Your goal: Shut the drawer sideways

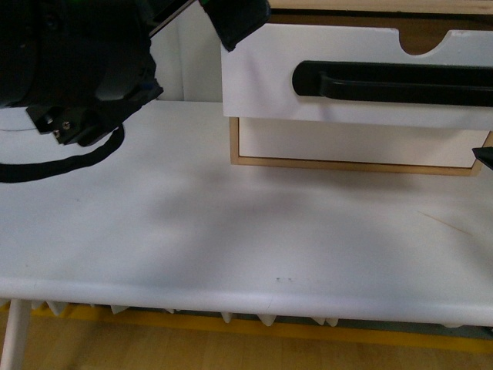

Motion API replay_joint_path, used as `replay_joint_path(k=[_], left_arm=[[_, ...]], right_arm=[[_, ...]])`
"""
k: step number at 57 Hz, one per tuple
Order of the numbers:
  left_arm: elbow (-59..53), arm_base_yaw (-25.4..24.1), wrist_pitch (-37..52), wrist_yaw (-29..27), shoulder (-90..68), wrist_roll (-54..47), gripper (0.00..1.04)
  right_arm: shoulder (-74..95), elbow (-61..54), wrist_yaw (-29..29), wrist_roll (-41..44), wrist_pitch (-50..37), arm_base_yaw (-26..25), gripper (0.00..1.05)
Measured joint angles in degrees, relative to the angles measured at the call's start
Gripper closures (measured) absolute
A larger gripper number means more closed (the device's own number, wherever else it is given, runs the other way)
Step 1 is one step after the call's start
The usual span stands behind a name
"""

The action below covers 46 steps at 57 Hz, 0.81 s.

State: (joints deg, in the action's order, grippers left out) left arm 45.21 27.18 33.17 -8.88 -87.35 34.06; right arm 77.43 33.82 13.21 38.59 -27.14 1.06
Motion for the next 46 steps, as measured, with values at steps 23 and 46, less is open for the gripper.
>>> replay_joint_path(k=[23, 46], left_arm=[[11.1, 0.0, -2.0, 3.3, -10.6, -0.4, 0.06], [21.4, -0.9, -4.6, 5.7, -18.8, 0.6, 0.06]], right_arm=[[12.2, 11.0, -1.5, -0.3, -1.7, 0.1, 0.09], [20.2, 18.8, -1.8, -0.4, -1.9, -0.7, 0.09]])
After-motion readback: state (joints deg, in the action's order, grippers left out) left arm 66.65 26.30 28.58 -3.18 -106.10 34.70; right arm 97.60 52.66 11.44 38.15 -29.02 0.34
